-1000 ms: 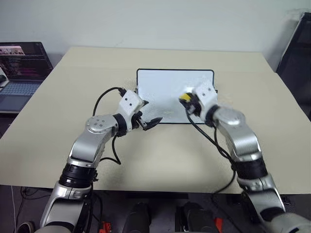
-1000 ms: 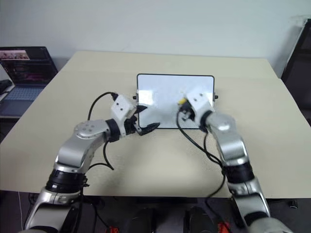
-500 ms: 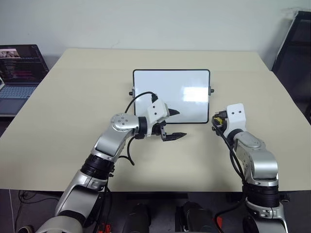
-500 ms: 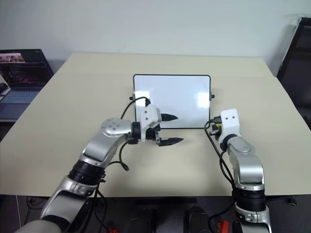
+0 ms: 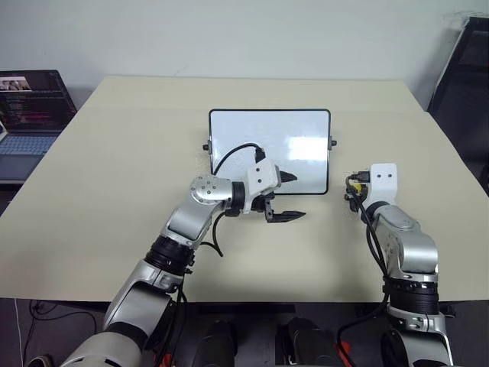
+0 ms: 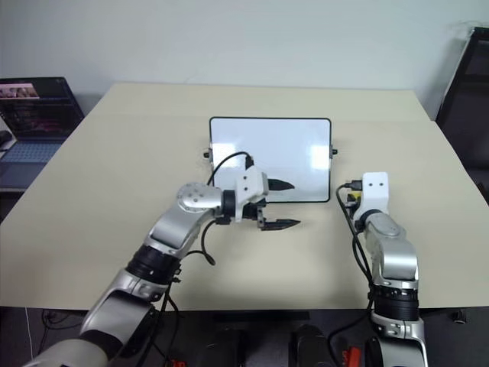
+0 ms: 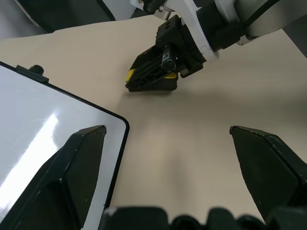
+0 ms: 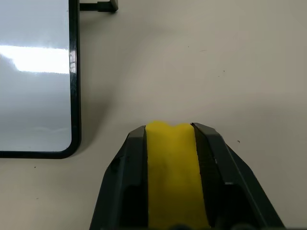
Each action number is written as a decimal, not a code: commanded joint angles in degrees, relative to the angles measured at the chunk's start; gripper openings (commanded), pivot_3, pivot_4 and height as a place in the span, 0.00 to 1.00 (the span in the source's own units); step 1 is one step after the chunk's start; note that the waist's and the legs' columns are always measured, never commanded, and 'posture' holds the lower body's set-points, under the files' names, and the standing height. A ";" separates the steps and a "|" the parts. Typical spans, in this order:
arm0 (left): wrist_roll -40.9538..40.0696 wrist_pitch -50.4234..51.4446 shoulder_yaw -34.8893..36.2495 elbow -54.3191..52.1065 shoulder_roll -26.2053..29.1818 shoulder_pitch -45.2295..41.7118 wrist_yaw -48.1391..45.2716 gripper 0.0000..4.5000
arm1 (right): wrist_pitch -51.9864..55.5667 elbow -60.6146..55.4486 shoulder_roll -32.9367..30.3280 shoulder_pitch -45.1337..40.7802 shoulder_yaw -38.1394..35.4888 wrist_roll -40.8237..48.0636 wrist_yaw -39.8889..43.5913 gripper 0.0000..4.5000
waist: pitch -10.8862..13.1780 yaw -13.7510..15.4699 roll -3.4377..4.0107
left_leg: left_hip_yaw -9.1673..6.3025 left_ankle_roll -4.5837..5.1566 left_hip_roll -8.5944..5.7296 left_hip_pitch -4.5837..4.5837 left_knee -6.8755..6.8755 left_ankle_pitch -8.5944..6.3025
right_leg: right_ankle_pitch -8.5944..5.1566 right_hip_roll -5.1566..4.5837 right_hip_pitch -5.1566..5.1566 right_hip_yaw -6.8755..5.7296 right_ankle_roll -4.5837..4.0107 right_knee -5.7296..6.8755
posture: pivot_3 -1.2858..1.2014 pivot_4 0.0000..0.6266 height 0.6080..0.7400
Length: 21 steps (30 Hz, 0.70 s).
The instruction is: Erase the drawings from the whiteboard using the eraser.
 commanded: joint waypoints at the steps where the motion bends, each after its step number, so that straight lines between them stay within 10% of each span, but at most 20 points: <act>1: 0.08 -0.36 0.00 -1.91 -0.30 -0.10 -0.02 1.00 | -1.97 0.19 -0.90 -1.27 -0.53 0.92 -0.39 0.51 | 0.00 0.00 0.00 | 0.00 0.00 0.00 0.00 0.00 0.00 | 0.00 0.00 0.00 0.00 0.00 0.00 | 0.52 0.24 1.00; 7: -0.08 0.04 0.05 -3.15 -0.05 0.95 -0.08 1.00 | -2.57 0.27 -1.59 -0.88 -0.62 1.93 -0.30 0.99 | 0.00 0.00 0.00 | -0.01 0.00 0.00 0.00 0.00 0.00 | 0.00 0.00 0.00 0.01 0.00 0.00 | 0.52 0.24 1.00; 21: -3.53 21.65 22.33 -29.20 1.53 23.11 26.91 1.00 | -11.01 -27.36 -2.46 15.22 8.76 2.79 2.21 1.00 | 0.00 -0.52 0.02 | -0.33 0.00 0.10 -0.04 -0.02 -0.01 | -0.01 -0.11 0.03 0.09 0.01 -0.13 | 0.52 0.24 1.00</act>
